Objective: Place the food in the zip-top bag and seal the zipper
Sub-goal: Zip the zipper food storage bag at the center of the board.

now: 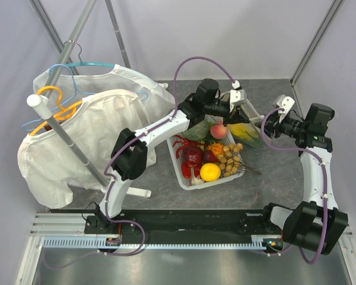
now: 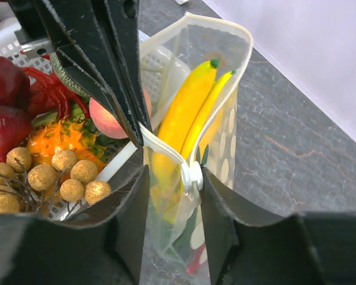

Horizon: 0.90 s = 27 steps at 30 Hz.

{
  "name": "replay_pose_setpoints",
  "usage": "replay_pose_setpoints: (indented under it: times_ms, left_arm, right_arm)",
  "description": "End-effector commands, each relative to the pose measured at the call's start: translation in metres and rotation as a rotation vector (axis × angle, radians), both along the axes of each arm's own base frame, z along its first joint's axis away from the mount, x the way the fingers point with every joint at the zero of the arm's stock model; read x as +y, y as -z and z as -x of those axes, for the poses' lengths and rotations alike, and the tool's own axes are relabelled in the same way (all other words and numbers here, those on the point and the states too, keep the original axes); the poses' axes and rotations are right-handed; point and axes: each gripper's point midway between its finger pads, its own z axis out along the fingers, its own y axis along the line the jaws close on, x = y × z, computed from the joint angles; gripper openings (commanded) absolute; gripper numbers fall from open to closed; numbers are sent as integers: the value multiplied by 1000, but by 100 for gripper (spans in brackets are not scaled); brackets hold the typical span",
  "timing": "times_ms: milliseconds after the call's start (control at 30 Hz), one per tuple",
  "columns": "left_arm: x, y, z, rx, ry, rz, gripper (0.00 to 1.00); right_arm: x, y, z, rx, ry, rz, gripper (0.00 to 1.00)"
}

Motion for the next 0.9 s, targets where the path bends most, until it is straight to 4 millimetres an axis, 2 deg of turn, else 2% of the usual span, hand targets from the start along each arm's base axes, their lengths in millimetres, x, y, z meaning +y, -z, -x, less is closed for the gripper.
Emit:
replay_pose_setpoints:
  times_ms: [0, 167, 300, 400, 433, 500, 533, 633, 733, 867]
  left_arm:
    - [10, -47, 6, -35, 28, 90, 2]
    - [13, -47, 5, -17, 37, 91, 2]
    - [14, -48, 3, -9, 38, 94, 2]
    - [14, -48, 4, -6, 41, 96, 2]
    - [14, -47, 4, -2, 42, 95, 2]
    - [15, -49, 4, -4, 41, 96, 12]
    - [17, -50, 4, -21, 45, 99, 31]
    - [24, -63, 4, -155, 49, 124, 52]
    - [28, -83, 9, -276, 77, 169, 56]
    - [25, -89, 31, -398, 169, 204, 54]
  right_arm:
    - [4, -9, -4, -75, -44, 53, 42]
    - [2, -5, -5, -65, -34, 63, 23]
    - [1, -2, -3, -60, -37, 81, 17]
    - [1, -1, -4, -54, -40, 82, 0]
    - [0, -3, -5, -60, -39, 87, 0]
    - [-1, -1, -3, -53, -40, 98, 0]
    - [-2, -3, -4, -71, -46, 119, 0]
    - [1, -5, 1, -84, -69, 140, 0]
    - [4, -7, 6, -86, -88, 139, 0]
    - [7, -4, 14, -105, -120, 174, 0]
